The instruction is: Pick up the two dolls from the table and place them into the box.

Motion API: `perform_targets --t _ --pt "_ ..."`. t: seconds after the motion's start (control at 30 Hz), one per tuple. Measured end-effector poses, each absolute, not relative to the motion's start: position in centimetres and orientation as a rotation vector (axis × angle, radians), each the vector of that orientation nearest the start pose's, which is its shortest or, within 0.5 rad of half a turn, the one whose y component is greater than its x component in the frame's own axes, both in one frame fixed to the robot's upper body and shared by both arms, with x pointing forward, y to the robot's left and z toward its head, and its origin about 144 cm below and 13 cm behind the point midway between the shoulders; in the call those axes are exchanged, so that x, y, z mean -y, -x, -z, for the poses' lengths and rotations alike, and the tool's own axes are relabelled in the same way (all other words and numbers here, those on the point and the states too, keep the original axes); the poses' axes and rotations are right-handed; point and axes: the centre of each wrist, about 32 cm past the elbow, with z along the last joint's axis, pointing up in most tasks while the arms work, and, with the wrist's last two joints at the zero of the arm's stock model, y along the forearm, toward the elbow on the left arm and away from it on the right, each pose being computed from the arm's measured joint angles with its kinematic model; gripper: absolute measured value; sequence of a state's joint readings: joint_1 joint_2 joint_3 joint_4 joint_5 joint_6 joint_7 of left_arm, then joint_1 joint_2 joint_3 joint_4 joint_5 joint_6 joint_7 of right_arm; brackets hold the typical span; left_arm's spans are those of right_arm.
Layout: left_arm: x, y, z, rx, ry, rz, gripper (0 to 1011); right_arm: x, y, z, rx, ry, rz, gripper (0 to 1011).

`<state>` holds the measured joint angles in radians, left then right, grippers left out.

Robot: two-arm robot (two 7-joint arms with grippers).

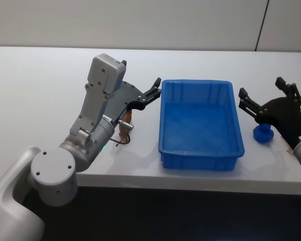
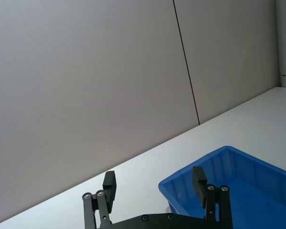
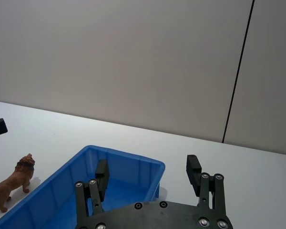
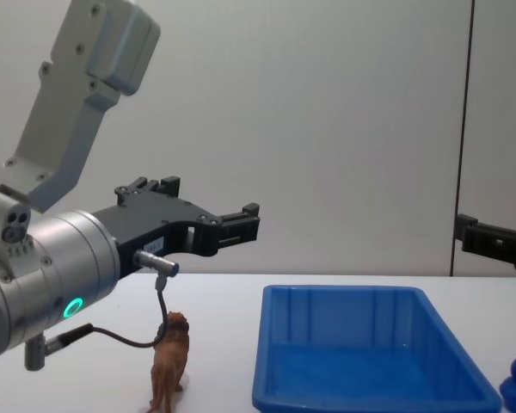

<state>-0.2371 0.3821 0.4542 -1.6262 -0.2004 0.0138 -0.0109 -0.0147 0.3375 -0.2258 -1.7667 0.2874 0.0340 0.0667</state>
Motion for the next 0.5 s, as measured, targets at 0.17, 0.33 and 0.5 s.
perform_targets --t 0.17,0.33,0.5 --pt "-19.84 -49.2 -120.44 0.268 -0.061 -1.124 1001 23.71 -44.33 -118.87 0.075 -0.026 1.229 1001" --pt "-19.84 -49.2 -120.44 0.268 -0.061 -1.124 1001 23.71 -44.33 -118.87 0.075 -0.026 1.23 1001" --pt "-19.84 -49.2 -120.44 0.268 -0.061 -1.124 1001 23.71 -44.33 -118.87 0.075 -0.026 1.229 1001"
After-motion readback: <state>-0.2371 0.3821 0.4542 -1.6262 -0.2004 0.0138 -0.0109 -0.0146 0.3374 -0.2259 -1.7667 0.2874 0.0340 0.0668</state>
